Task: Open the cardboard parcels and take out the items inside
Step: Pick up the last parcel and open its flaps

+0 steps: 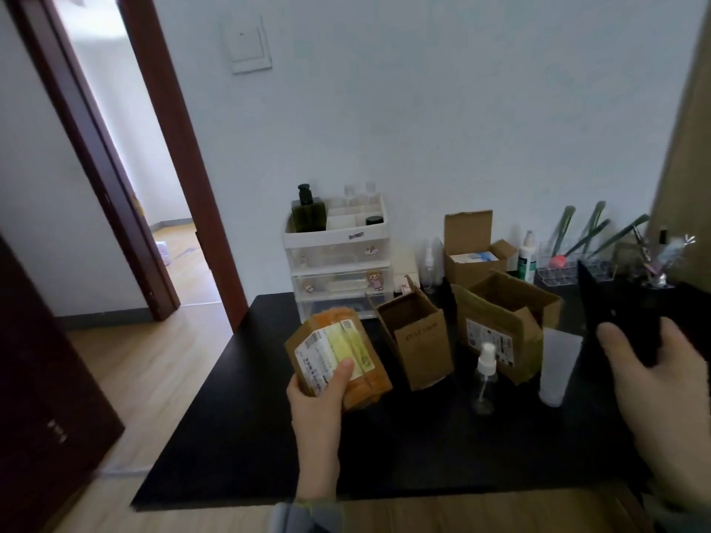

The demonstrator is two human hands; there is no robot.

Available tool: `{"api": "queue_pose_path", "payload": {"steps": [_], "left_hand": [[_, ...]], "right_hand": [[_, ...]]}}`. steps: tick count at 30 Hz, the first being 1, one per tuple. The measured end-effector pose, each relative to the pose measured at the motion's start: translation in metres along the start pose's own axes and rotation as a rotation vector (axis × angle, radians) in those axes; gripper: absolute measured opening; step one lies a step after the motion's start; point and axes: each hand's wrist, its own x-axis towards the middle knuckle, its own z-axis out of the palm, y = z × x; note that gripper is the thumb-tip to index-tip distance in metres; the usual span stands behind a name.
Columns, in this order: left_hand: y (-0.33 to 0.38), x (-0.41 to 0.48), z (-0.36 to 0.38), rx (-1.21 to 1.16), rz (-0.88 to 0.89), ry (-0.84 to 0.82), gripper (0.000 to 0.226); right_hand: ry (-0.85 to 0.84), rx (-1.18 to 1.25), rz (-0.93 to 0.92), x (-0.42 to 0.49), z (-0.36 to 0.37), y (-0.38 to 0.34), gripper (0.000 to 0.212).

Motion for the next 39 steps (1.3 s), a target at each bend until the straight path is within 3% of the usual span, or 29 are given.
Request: {"api": "queue_pose_path", "payload": {"steps": [5, 8, 16, 23, 28, 35, 39], "left_hand": [[0.006, -0.001, -0.008, -0.005, 0.093, -0.022, 0.111], [0.006, -0.003, -0.009, 0.018, 0.142, -0.028, 0.111], [0.0, -0.002, -0.012, 0.022, 0.159, -0.017, 0.116], [-0.001, -0.004, -0.015, 0.008, 0.179, -0.015, 0.102], [0.0, -0.005, -0.017, 0.019, 0.204, -0.044, 0.094], [-0.001, -0.007, -0.016, 0.124, 0.346, 0.034, 0.081], [0.004, -0.005, -0.018, 0.207, 0.448, 0.094, 0.09]], "right_hand": [[-0.715, 0.08, -0.06, -0.059, 0.056, -0.058, 0.018], [-0.852, 0.012, -0.095, -0.081, 0.078, -0.063, 0.015], [-0.88, -0.05, -0.149, -0.095, 0.097, -0.068, 0.008], [-0.878, -0.061, -0.187, -0.091, 0.098, -0.072, 0.021], [-0.885, -0.102, -0.243, -0.087, 0.096, -0.075, 0.008], [-0.858, -0.244, -0.248, -0.082, 0.1, -0.085, 0.011], [-0.798, -0.277, -0.231, -0.095, 0.106, -0.086, 0.022]]}}
